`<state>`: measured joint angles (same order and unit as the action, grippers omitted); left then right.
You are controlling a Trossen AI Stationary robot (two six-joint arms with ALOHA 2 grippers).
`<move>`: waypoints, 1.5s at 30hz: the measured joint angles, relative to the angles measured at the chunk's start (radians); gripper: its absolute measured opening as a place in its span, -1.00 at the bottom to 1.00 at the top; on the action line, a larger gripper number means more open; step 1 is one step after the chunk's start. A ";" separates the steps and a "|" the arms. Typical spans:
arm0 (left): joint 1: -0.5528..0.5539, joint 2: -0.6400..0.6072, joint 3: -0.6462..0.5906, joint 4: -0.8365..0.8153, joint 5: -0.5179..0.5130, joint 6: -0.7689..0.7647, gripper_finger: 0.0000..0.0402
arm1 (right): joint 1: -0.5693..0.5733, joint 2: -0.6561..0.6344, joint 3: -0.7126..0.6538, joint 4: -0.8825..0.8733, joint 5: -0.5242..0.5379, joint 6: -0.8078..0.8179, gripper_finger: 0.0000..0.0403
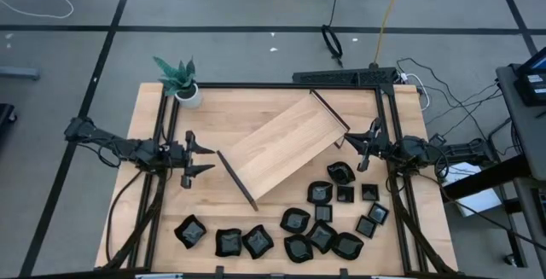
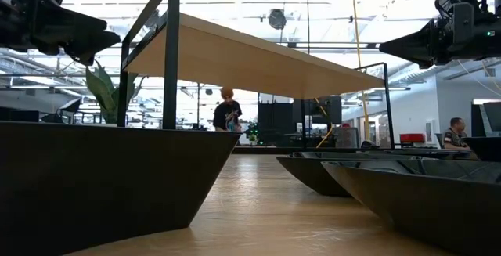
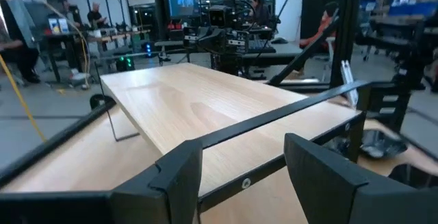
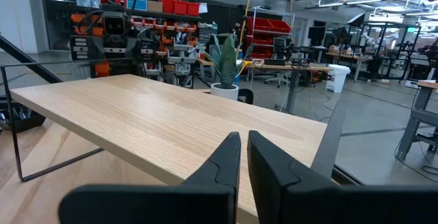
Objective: Pick & Place Mini shaped plates
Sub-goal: Put the leaf shaped plate on the shelf
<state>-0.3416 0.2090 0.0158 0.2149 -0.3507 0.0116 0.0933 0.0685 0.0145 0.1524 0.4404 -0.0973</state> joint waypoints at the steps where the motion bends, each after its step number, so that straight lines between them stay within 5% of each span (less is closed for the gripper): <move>1: 0.000 0.000 0.000 0.000 0.000 -0.010 0.04 | 0.000 0.000 0.000 0.000 0.000 0.000 -0.90; 29: 0.000 0.000 0.000 0.073 -0.056 -0.080 0.04 | 0.000 0.000 0.000 0.064 -0.009 0.324 -0.86; 39: 0.047 0.000 0.000 0.025 -0.069 -0.134 0.04 | 0.001 0.049 0.043 0.071 -0.053 0.295 -0.17; 45: 0.096 0.000 0.000 -0.042 -0.069 -0.189 0.04 | 0.017 0.265 0.243 -0.048 -0.154 0.321 0.12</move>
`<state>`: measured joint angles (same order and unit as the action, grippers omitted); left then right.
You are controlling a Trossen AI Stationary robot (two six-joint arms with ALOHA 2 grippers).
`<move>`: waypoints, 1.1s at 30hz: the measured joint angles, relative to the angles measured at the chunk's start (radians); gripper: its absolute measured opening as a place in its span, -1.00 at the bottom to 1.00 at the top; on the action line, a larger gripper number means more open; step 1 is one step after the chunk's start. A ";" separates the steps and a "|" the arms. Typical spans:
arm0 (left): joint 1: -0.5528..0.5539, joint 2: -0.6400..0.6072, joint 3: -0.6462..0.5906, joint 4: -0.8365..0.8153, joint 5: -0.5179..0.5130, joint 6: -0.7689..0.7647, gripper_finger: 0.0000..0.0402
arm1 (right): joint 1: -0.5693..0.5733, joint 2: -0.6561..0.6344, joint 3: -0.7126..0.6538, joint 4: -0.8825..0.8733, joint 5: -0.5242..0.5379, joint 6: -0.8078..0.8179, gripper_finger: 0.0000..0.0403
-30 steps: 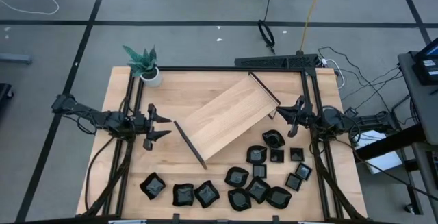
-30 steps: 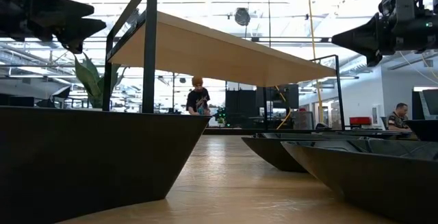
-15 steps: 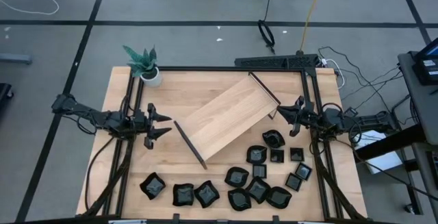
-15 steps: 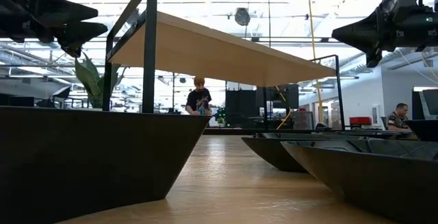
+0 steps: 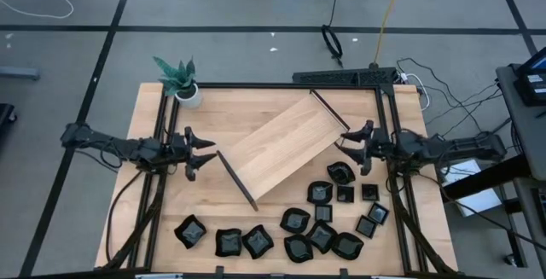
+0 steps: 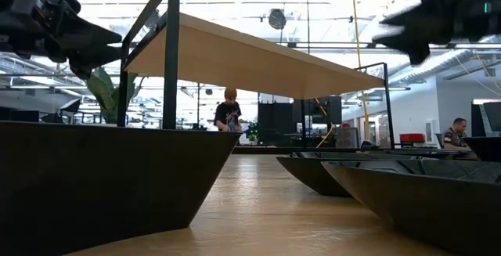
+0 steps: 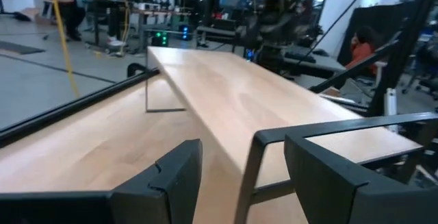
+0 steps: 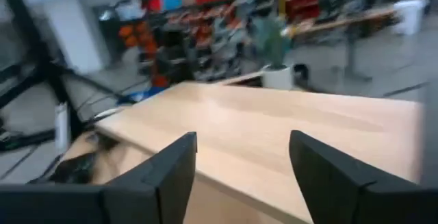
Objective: Pick & Place Mini shaped plates
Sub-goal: Put the leaf shaped plate on the shelf
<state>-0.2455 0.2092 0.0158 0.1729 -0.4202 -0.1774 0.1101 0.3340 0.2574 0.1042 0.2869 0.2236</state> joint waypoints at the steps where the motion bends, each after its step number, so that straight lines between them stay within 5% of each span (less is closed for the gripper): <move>1: 0.005 0.000 0.000 -0.006 0.000 0.010 0.04 | 0.011 0.063 0.044 -0.045 -0.005 0.003 0.12; 10: 0.015 0.033 0.000 -0.022 0.000 0.052 0.04 | 0.083 0.546 0.377 -0.720 -0.032 0.457 -0.04; 21: 0.016 0.106 0.001 -0.004 -0.006 0.217 0.04 | 0.093 0.675 0.330 -0.741 -0.133 0.740 -0.19; 33: 0.016 0.107 0.000 0.076 0.001 0.422 0.04 | 0.093 0.674 0.216 -0.723 -0.133 0.842 -0.32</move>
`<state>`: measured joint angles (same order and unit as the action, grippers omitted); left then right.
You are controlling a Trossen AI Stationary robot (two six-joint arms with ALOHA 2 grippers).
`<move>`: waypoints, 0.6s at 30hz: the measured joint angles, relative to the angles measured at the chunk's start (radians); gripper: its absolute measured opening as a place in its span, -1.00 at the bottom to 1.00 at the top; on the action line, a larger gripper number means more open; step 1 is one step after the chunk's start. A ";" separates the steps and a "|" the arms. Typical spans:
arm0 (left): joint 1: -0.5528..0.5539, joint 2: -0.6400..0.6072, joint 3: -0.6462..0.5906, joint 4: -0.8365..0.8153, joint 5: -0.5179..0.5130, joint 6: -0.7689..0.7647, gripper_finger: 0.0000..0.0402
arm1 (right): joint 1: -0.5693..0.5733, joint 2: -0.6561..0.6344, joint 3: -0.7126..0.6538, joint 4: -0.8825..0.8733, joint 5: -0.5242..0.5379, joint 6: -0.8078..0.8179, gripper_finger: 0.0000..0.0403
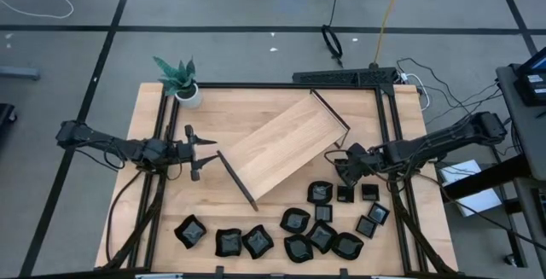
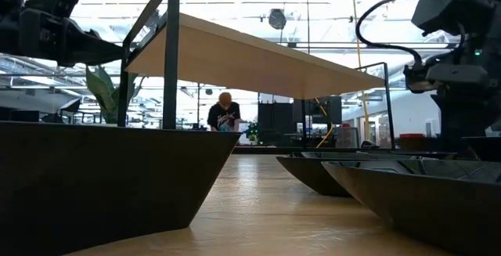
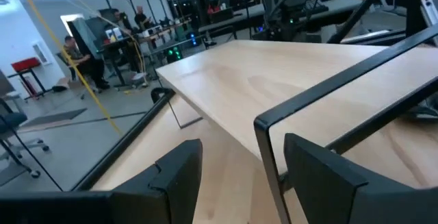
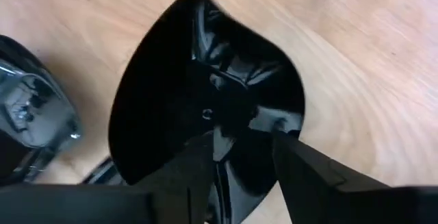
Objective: Pick & Place Mini shaped plates
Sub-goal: Put the leaf shaped plate on the shelf
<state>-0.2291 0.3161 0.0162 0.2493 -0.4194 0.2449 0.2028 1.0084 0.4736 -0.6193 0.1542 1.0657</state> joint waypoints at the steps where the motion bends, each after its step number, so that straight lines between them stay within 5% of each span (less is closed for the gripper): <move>1: 0.000 0.000 0.000 0.000 0.000 0.008 0.04 | 0.000 0.000 -0.004 0.007 0.000 0.000 -0.33; 18: 0.000 0.000 0.000 -0.006 -0.001 -0.122 0.04 | 0.000 -0.082 0.018 0.024 -0.001 -0.057 -0.38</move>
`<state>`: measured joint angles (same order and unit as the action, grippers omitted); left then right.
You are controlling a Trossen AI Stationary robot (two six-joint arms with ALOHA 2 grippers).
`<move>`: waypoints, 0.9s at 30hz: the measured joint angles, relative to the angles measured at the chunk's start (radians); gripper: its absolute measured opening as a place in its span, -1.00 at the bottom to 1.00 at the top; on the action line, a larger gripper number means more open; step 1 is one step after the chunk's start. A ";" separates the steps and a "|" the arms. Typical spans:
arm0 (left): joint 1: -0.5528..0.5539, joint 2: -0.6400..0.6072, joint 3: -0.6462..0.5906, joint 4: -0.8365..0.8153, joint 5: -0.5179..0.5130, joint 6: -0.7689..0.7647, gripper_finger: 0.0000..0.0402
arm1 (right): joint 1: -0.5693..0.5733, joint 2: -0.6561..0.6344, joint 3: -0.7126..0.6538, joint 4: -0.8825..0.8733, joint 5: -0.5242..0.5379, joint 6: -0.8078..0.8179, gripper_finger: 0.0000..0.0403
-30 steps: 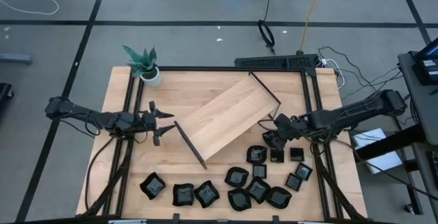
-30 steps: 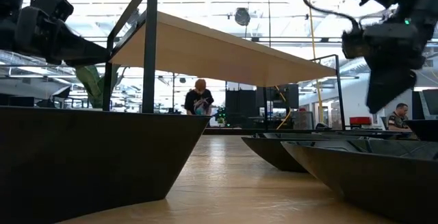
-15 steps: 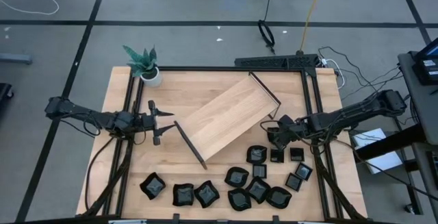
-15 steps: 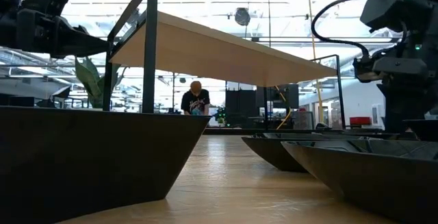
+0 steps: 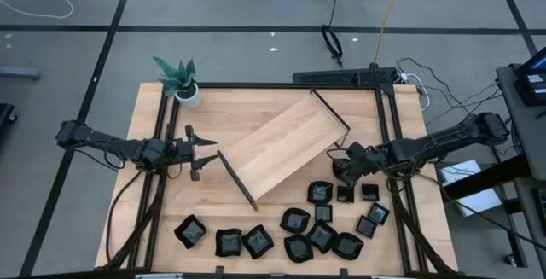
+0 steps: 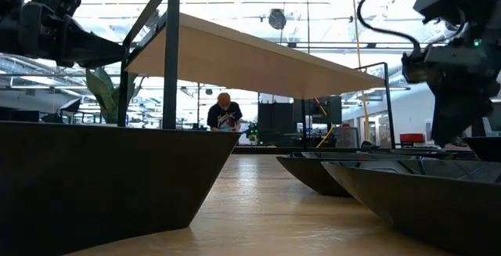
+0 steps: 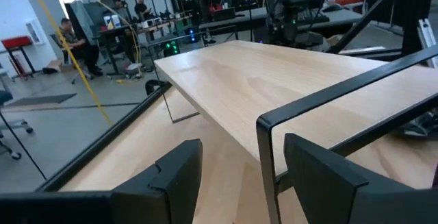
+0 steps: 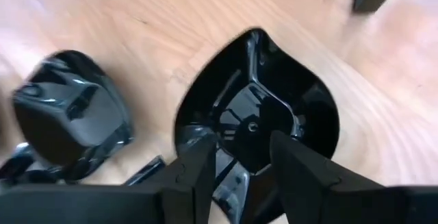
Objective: Pick & Place Mini shaped plates
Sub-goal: Put the leaf shaped plate on the shelf
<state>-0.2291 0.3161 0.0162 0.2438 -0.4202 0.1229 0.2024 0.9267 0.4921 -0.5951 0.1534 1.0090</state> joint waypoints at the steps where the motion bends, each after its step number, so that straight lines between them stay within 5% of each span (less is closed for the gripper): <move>1: 0.000 0.000 0.000 -0.005 0.000 -0.002 0.04 | 0.000 -0.014 0.013 -0.024 0.002 -0.002 -0.38; 10: 0.000 0.000 0.000 -0.030 -0.033 -0.055 0.04 | 0.000 -0.031 0.031 -0.244 0.032 0.042 -0.38; 27: 0.000 0.049 0.001 -0.032 -0.037 -0.105 0.04 | 0.000 0.026 -0.087 -0.001 0.027 0.027 -0.38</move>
<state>-0.2295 0.3653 0.0170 0.2116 -0.4572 0.0177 0.2020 0.9527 0.4050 -0.5963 0.1802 1.0355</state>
